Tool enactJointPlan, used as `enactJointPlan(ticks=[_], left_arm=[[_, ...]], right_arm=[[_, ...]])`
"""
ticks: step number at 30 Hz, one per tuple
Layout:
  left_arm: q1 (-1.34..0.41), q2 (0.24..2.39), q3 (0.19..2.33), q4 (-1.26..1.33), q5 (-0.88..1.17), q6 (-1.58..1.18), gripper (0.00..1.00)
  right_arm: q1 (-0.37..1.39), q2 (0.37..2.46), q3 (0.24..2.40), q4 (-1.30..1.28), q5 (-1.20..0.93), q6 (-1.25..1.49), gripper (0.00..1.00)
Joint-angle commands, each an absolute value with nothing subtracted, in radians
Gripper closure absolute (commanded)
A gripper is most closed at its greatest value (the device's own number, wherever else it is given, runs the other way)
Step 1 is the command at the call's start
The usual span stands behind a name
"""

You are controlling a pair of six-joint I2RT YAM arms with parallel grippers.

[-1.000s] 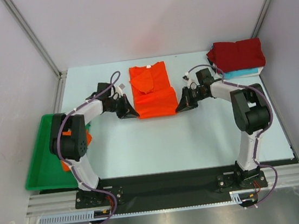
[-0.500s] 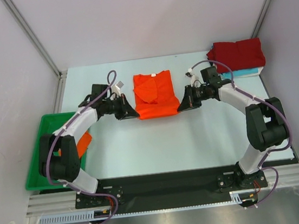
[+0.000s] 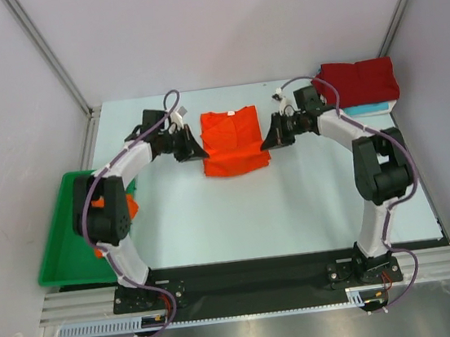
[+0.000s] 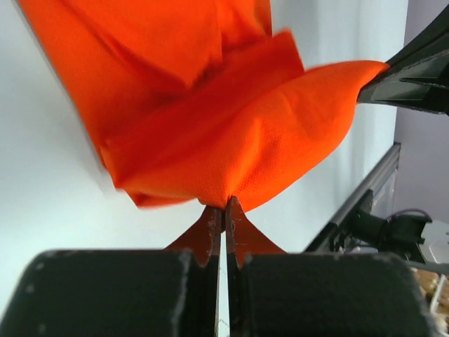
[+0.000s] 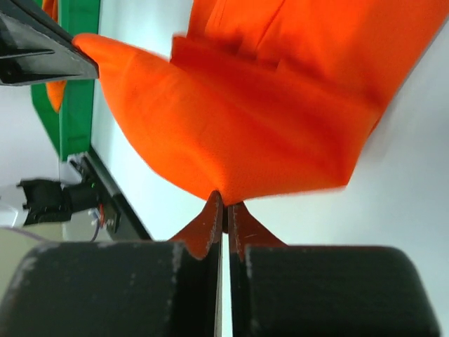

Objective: Fold and stack the t-shirts
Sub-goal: Fold the tshirt

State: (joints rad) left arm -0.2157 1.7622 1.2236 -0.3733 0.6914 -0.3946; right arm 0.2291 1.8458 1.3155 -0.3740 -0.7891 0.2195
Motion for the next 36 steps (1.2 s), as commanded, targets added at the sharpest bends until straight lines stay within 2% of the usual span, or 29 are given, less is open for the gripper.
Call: enactJointPlan(ticks=[1,6,10,11,12,14,15,16,18,20,23,26,31,36], left_arm=[[-0.192,1.841,1.403,-0.328,0.658,-0.336,0.99],[-0.176,2.072,1.653,-0.316,0.609,-0.314,1.0],[-0.179,2.282,1.952,-0.287,0.531,-0.295,0.99],[-0.184,2.324,2.003,-0.279,0.503,-0.281,0.9],[-0.186,2.403,2.05,-0.258,0.468,-0.276,0.73],[-0.195,2.462,2.173,-0.233,0.376,-0.246,0.4],[-0.201,2.48,2.203,-0.224,0.338,-0.229,0.36],[-0.21,2.491,2.247,-0.225,0.295,-0.215,0.32],[-0.23,2.462,2.25,-0.23,0.209,-0.177,0.27],[-0.239,2.376,2.198,-0.233,0.19,-0.169,0.26],[-0.247,2.245,2.103,-0.248,0.219,-0.167,0.26],[-0.245,2.163,2.019,-0.279,0.397,-0.179,0.27],[-0.245,2.167,1.86,-0.246,0.703,-0.308,0.3],[-0.252,2.227,1.763,-0.181,0.808,-0.42,0.33]], right_arm=[[0.221,1.969,1.506,-0.324,-0.772,0.199,1.0],[0.216,2.176,1.782,-0.302,-0.758,0.192,1.0],[0.207,2.396,2.064,-0.269,-0.752,0.19,0.98],[0.204,2.448,2.115,-0.256,-0.746,0.207,0.92],[0.201,2.527,2.206,-0.238,-0.733,0.219,0.76],[0.19,2.592,2.27,-0.184,-0.706,0.254,0.57],[0.189,2.609,2.282,-0.166,-0.68,0.267,0.5],[0.186,2.615,2.283,-0.147,-0.675,0.27,0.38],[0.181,2.583,2.258,-0.161,-0.669,0.241,0.33],[0.175,2.499,2.183,-0.189,-0.673,0.219,0.27],[0.163,2.412,2.1,-0.235,-0.699,0.204,0.27],[0.149,2.359,2.027,-0.262,-0.712,0.19,0.27],[0.138,2.365,1.962,-0.279,-0.738,0.18,0.27],[0.141,2.422,1.968,-0.273,-0.756,0.209,0.27]])
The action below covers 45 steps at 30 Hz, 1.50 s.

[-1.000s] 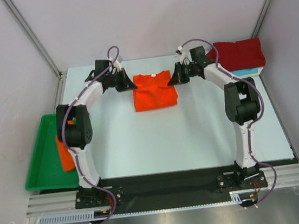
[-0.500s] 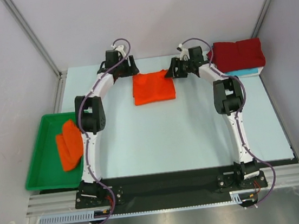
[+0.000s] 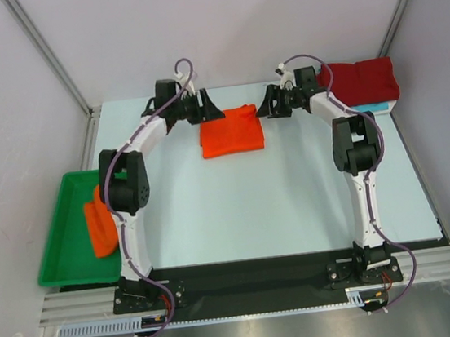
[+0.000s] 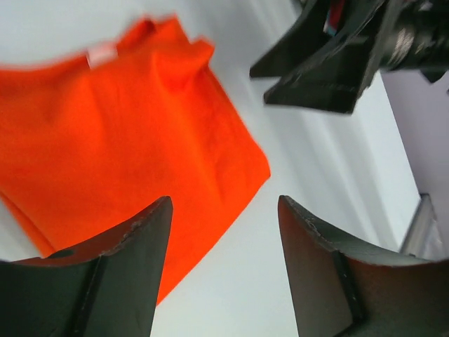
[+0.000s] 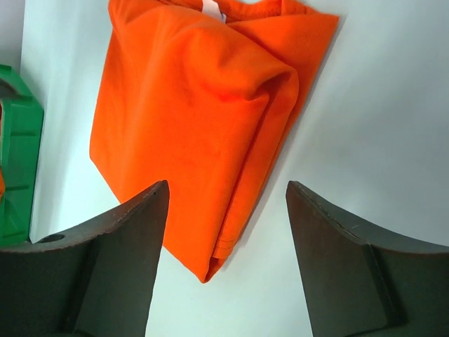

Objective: Fold and stack the t-shirts
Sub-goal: Fold the tshirt, then neatly place the folded tshirt to the corner

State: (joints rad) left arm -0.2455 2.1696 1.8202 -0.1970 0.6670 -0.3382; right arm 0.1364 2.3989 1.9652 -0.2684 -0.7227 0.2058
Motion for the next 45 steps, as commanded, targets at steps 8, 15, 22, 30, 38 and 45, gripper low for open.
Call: enactJointPlan(ticks=[8,15,22,30,38,45], left_arm=[[-0.261,2.302,1.749,-0.189,0.801,-0.431,0.34],[-0.261,2.359,1.792,-0.201,0.787,-0.433,0.35],[-0.261,2.356,1.781,-0.207,0.769,-0.42,0.35],[-0.259,2.344,1.773,-0.206,0.764,-0.423,0.35],[-0.265,2.339,1.782,-0.209,0.752,-0.411,0.35],[-0.272,2.315,1.821,-0.238,0.716,-0.361,0.35]], right_arm=[[0.144,2.497,2.023,-0.27,-0.761,0.23,0.27],[0.163,2.554,2.028,-0.262,-0.79,0.255,0.27],[0.186,2.592,2.023,-0.242,-0.811,0.301,0.28],[0.192,2.625,2.022,-0.209,-0.839,0.357,0.3],[0.199,2.658,2.008,-0.15,-0.899,0.433,0.4],[0.209,2.636,2.013,-0.187,-0.899,0.379,0.79]])
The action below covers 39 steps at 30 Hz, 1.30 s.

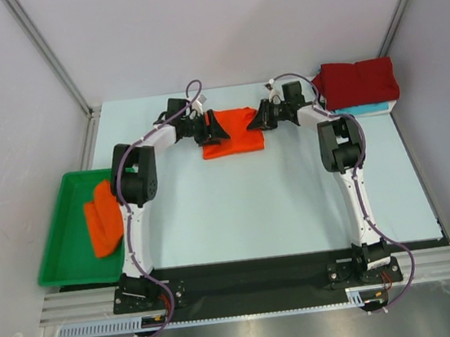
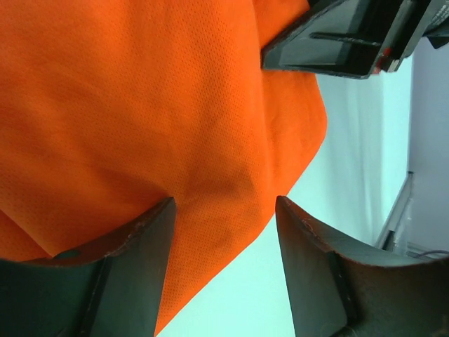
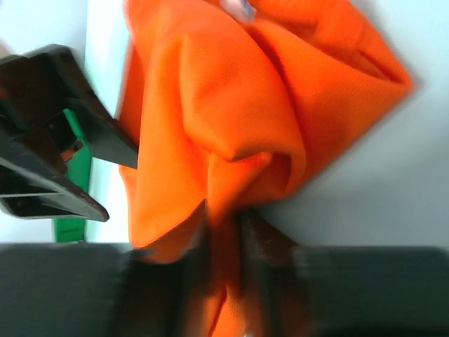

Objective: Fold and stack the t-shirts
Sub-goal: Neatly place the folded tshirt to the corner

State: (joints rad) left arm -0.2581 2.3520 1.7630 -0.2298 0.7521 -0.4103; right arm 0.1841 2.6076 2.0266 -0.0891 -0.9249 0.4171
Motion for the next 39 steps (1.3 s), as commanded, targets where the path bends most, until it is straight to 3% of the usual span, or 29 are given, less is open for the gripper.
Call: enactJointPlan(ticks=[1,5,12,20,39], left_arm=[[-0.27,2.29,1.83,-0.265,0.692,-0.327,0.34],[-0.27,2.206,1.864,-0.339,0.58,-0.201,0.34],[-0.265,2.109,1.867,-0.445,0.402,-0.003,0.32],[-0.279,2.108,1.858,-0.463,0.351,0.078,0.32],[-0.362,2.187,1.914,-0.459,0.308,0.104,0.31]], right_arm=[[0.206,2.622,2.016,-0.202,-0.885,0.361,0.85],[0.18,2.53,2.048,-0.299,-0.827,0.224,1.0],[0.127,2.398,2.111,-0.458,-0.718,-0.044,1.0],[0.08,2.436,2.324,-0.725,-0.624,-0.276,1.0],[0.028,2.272,2.361,-0.745,-0.434,-0.5,1.0]])
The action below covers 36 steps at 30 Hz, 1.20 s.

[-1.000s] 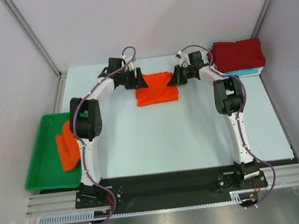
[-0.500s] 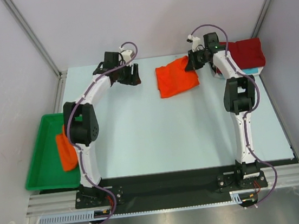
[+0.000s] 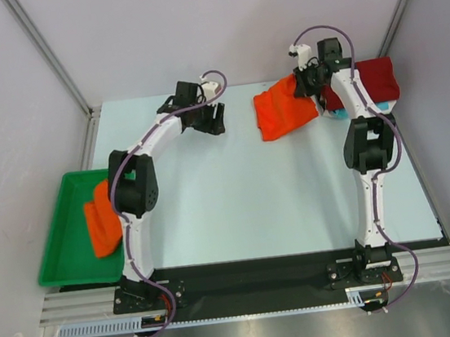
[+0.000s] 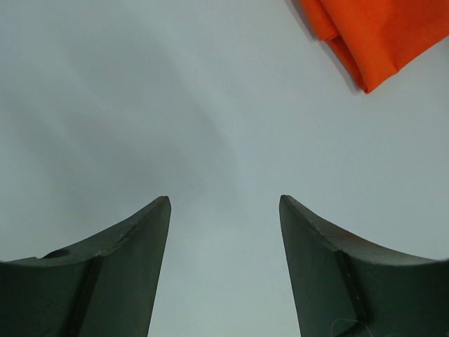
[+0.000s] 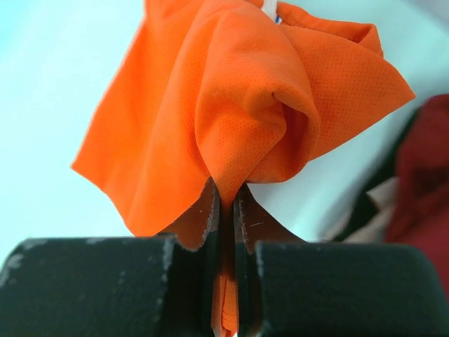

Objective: Fold and stack the t-shirts
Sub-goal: Neatly place the folded tshirt to the corner

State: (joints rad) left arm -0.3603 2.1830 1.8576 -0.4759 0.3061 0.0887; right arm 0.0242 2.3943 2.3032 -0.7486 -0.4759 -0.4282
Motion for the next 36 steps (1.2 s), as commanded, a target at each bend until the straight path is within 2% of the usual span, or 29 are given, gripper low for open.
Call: enactJointPlan(ticks=[1,15,36], left_arm=[[-0.364,2.194,1.917,-0.459,0.31,0.101,0.31],[-0.38,2.192,1.924,-0.454,0.334,0.11,0.32],[-0.436,2.224,1.953,-0.451,0.325,0.109,0.31]], right_arm=[[0.025,2.263,2.358,-0.747,-0.417,-0.515,1.0],[-0.028,2.164,2.335,-0.712,-0.338,-0.496,1.0],[-0.158,2.076,2.315,-0.716,-0.344,-0.469,1.0]])
